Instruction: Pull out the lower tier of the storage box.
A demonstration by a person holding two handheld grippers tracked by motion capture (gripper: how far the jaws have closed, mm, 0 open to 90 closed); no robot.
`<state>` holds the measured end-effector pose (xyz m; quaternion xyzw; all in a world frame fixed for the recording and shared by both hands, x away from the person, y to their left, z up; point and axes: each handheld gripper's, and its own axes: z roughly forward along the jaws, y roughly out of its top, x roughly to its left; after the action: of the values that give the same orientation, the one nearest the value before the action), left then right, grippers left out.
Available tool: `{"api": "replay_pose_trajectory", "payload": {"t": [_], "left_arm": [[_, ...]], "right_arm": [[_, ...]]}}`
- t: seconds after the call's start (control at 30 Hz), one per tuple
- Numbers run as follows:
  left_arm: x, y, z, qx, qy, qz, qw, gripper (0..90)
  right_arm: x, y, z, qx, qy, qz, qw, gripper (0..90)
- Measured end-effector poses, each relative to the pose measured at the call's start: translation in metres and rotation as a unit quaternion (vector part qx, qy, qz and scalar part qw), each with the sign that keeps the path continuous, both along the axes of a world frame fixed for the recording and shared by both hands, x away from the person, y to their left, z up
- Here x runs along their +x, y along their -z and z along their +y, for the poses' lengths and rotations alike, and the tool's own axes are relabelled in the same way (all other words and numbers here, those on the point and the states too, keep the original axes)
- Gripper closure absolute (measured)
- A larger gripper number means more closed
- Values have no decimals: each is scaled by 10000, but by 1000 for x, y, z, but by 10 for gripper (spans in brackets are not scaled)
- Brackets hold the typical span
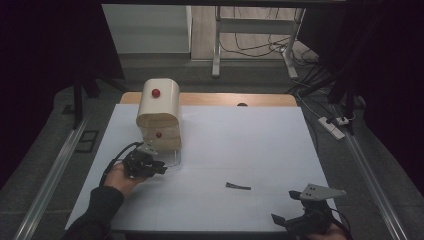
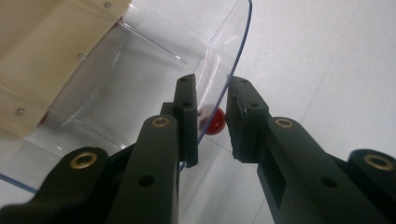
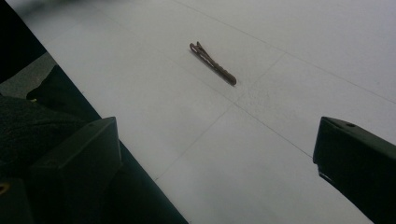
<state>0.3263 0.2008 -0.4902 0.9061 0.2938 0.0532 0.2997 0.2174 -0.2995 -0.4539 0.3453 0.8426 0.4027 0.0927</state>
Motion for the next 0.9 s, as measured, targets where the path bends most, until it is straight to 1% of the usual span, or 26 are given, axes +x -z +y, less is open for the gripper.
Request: {"api": "replay_pose_trajectory", "payload": {"t": [0.37, 0.9], "left_arm": [[-8, 2, -1, 44, 29, 31, 10000, 746], [-23, 2, 0, -8, 65, 51, 10000, 741]], "right_arm": [[0, 0, 0, 8, 3, 3, 10000, 2], [0, 0, 0, 11, 11, -3, 10000, 2]]}}
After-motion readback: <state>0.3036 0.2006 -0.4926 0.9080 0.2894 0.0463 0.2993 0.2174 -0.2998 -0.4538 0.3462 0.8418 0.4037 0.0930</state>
